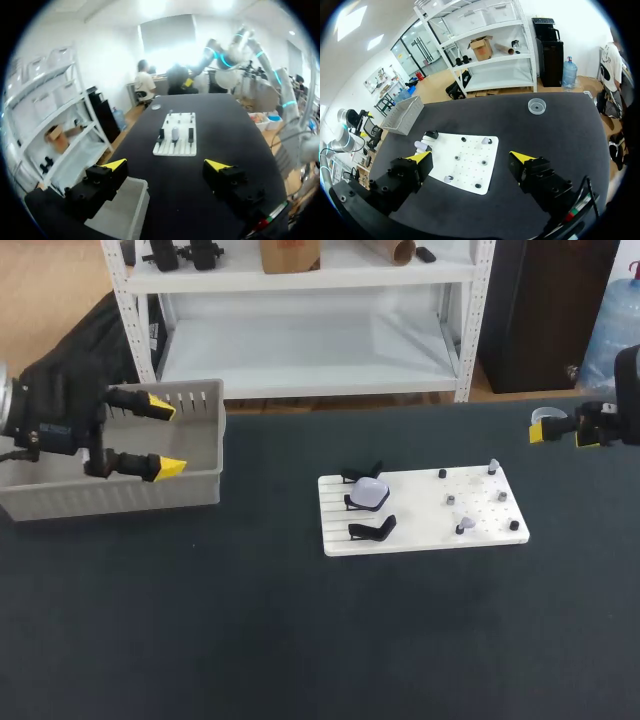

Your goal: Pick up each earbud case from the left stands, insert the matching earbuds, close the lid, and place the case in the box.

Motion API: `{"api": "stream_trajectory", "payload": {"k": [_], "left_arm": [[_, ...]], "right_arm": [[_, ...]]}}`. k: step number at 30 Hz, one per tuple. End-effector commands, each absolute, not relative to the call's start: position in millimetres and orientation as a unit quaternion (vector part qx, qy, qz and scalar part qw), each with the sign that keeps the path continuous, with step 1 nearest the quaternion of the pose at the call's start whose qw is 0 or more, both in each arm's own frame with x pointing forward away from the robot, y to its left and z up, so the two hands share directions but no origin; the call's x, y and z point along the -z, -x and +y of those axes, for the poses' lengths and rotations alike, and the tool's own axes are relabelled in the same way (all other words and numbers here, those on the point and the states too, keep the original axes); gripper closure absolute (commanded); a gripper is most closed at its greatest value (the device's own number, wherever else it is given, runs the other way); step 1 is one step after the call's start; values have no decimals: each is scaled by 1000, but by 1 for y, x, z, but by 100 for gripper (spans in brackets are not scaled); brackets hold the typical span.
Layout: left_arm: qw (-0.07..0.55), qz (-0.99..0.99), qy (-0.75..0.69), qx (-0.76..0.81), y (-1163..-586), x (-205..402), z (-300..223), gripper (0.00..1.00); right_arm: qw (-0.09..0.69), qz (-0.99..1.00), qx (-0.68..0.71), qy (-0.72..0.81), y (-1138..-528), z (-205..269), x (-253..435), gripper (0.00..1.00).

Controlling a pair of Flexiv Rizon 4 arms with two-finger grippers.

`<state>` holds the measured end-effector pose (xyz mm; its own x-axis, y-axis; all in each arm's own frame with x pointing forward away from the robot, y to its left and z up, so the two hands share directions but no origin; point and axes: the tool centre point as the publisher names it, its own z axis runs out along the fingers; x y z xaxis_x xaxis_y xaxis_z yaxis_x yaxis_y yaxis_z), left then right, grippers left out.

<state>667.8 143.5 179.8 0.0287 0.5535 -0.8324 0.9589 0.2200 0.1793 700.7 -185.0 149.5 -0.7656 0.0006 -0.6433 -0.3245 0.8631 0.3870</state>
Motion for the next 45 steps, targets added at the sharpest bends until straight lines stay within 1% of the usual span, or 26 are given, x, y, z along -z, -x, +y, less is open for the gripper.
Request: {"api": "stream_trajectory", "payload": {"k": [1, 8, 21, 23, 25, 42, 45], "left_arm": [[460, 577, -587, 332, -672, -173, 131, 0], [441, 633, -555, 311, -679, -157, 86, 0], [413, 619, -566, 354, -705, -112, -9, 0], [402, 620, -564, 369, -710, -101, -20, 0], [378, 630, -567, 372, -712, -89, -30, 0], [378, 630, -567, 372, -712, -89, -30, 0], [379, 627, -573, 367, -715, -81, -41, 0]], "right_arm": [[330, 907, -246, 90, -701, -185, -149, 0], [330, 907, -246, 90, -701, -185, -149, 0], [330, 907, -246, 90, -701, -185, -149, 0], [330, 907, -246, 90, -701, -185, -149, 0], [330, 907, -246, 90, -701, -185, -149, 0], [330, 907, -246, 90, -701, -185, -149, 0], [330, 907, -246, 90, -701, -185, -149, 0]]}}
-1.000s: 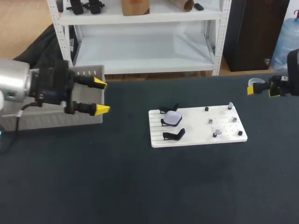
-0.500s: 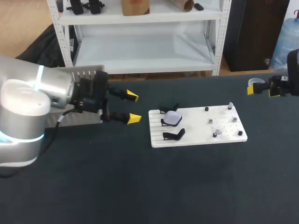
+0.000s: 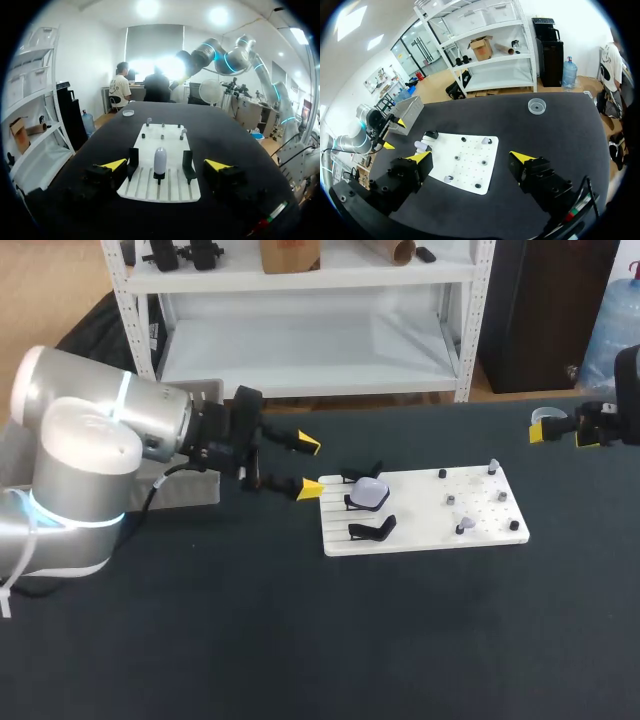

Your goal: Pick up each earbud case from the left stands, insert the matching earbuds, close the lid, and place the case in the box.

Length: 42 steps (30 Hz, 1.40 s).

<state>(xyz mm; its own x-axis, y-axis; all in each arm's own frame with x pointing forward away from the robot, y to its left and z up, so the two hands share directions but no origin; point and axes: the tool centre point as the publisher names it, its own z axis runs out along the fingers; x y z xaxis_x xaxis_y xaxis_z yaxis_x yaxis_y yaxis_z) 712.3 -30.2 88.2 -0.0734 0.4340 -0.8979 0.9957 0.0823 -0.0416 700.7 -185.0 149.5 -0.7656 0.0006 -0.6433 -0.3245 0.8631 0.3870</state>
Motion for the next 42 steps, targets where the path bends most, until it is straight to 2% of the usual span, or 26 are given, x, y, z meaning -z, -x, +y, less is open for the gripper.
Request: {"api": "stream_trajectory", "payload": {"k": [1, 11, 27, 32, 37, 42], "left_arm": [[379, 634, -565, 369, -716, -78, -44, 0], [372, 637, -571, 360, -721, -55, -70, 0], [363, 653, -560, 358, -718, -41, -83, 0], [357, 656, -562, 355, -714, -35, -86, 10], [356, 655, -566, 353, -713, -31, -89, 12], [357, 656, -566, 349, -716, -27, -93, 22]], "right_arm": [[330, 907, -246, 90, -701, -185, -149, 0], [330, 907, -246, 90, -701, -185, -149, 0], [330, 907, -246, 90, -701, -185, -149, 0], [330, 907, -246, 90, -701, -185, -149, 0], [330, 907, -246, 90, -701, -185, -149, 0], [330, 907, -246, 90, -701, -185, -149, 0]]}}
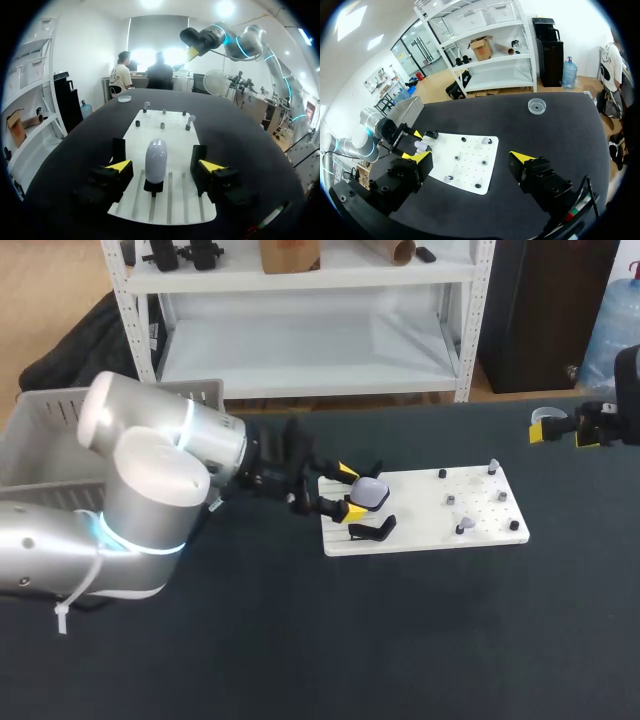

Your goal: Pick up each earbud case from the left stands, insert the matching earbuds, close the lid, and place the case in the box.

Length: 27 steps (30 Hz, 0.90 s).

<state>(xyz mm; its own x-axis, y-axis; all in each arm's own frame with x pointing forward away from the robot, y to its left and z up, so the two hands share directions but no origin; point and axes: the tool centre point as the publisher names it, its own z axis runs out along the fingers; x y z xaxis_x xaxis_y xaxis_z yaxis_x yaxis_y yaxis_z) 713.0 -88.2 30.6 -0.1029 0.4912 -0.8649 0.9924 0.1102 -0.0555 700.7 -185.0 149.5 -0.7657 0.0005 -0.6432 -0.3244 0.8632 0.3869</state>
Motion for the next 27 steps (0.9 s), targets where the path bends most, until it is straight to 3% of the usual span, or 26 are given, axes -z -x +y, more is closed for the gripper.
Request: {"api": "stream_trajectory", "payload": {"k": [1, 4, 5, 10, 17, 27], "left_arm": [[359, 657, -564, 347, -717, -27, -93, 22], [363, 659, -561, 345, -720, -27, -91, 23], [364, 659, -560, 345, -721, -27, -90, 30], [366, 660, -557, 346, -725, -26, -90, 35], [365, 661, -555, 349, -728, -22, -92, 51], [366, 661, -555, 350, -729, -18, -94, 49]], "right_arm": [[330, 907, -246, 90, -701, -185, -149, 0], [330, 907, -246, 90, -701, -185, -149, 0], [330, 907, -246, 90, -701, -185, -149, 0], [330, 907, -246, 90, -701, -185, -149, 0], [330, 907, -246, 90, -701, -185, -149, 0], [330, 907, -246, 90, -701, -185, -149, 0]]}}
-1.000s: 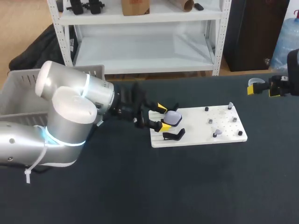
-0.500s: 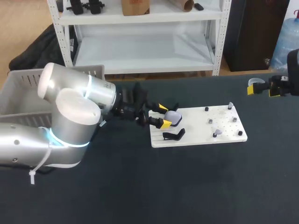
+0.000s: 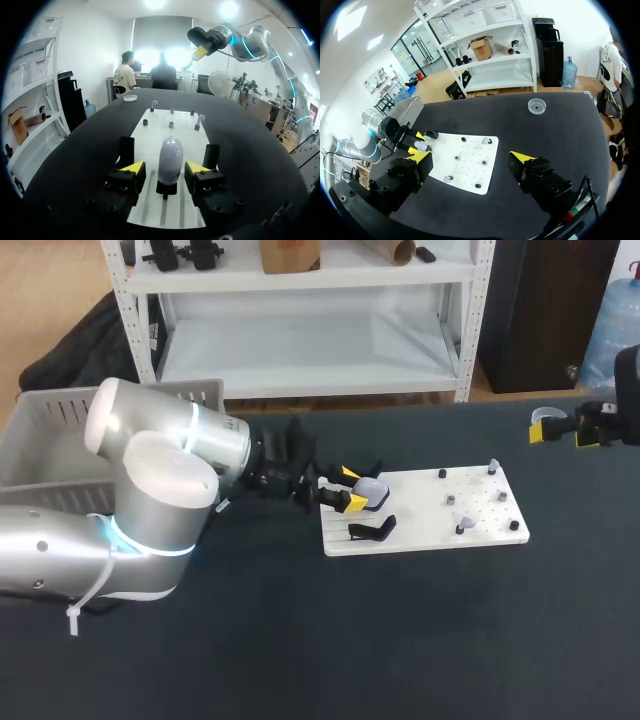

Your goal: Pick up each earbud case from the left stands, insert the matching earbuds, close the lid, and place the case in the box.

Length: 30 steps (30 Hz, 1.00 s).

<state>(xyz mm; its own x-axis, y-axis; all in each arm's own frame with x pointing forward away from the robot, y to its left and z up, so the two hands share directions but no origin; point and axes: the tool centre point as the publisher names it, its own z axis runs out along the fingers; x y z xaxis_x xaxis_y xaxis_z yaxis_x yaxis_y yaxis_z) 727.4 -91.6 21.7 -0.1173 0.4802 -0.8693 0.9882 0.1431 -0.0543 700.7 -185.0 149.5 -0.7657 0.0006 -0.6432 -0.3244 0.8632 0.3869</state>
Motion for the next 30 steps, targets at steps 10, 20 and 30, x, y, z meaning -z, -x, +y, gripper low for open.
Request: {"api": "stream_trajectory", "payload": {"k": [10, 20, 30], "left_arm": [[364, 657, -556, 356, -731, -15, -98, 51], [361, 650, -560, 366, -731, -13, -103, 55], [364, 647, -555, 375, -731, -11, -103, 71]], "right_arm": [[330, 907, -246, 90, -701, -185, -149, 0], [330, 907, -246, 90, -701, -185, -149, 0], [330, 907, -246, 90, -701, -185, -149, 0]]}}
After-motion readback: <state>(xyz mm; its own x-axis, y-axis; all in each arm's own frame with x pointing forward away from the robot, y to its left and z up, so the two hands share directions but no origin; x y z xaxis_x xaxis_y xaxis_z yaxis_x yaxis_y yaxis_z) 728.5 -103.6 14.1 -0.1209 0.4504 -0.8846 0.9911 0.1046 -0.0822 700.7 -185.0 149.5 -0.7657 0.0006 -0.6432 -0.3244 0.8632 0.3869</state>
